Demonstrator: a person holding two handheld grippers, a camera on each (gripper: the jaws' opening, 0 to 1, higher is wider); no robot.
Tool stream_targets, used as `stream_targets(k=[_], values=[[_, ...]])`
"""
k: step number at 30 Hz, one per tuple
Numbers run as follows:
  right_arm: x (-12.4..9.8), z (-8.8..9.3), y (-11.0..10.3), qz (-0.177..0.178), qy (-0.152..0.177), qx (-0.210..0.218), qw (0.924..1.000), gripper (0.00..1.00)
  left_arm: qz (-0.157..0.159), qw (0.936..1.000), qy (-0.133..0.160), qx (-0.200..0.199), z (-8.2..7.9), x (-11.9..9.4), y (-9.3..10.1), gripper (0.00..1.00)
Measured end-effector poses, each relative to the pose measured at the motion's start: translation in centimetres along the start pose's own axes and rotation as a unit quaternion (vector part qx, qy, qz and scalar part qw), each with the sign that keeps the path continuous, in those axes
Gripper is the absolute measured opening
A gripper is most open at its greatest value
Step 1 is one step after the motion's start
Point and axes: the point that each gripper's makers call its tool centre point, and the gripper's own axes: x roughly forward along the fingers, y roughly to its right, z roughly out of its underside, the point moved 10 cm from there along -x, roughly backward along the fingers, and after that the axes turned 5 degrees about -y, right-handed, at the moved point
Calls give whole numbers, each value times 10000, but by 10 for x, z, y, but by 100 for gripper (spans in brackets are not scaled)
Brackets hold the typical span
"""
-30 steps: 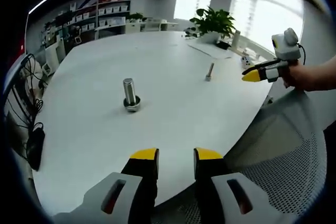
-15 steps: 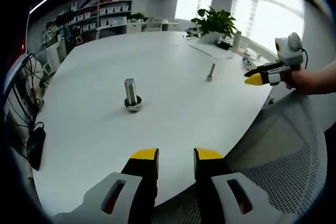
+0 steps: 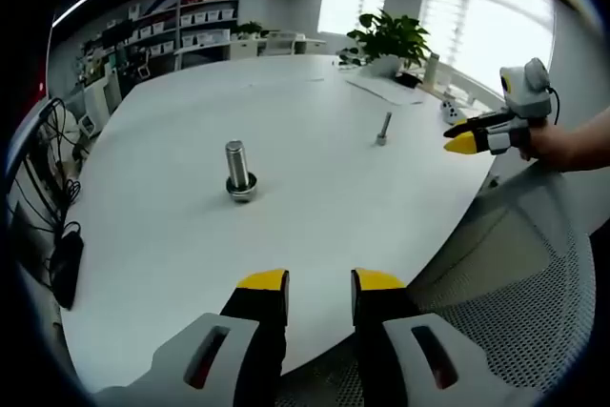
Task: Place the washer onto the threaded stud by aligning its center hole with the stud, sliding it down to the base, and recovering from edge contact or off-axis alignment until the washer reaches the visible bottom stop.
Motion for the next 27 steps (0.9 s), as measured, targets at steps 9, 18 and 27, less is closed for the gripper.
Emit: stream_targets(k=[9, 18, 27], values=[[1, 1, -2, -8, -45, -51, 10000, 32, 5, 10000, -10, 24, 0, 0, 1, 24], [2, 1, -2, 12, -80, -103, 9999, 32, 27, 10000, 48, 44, -1, -1, 1, 24], [3, 1, -4, 9, -126, -155, 9998, 32, 41, 10000, 59, 52, -1, -1, 1, 23]])
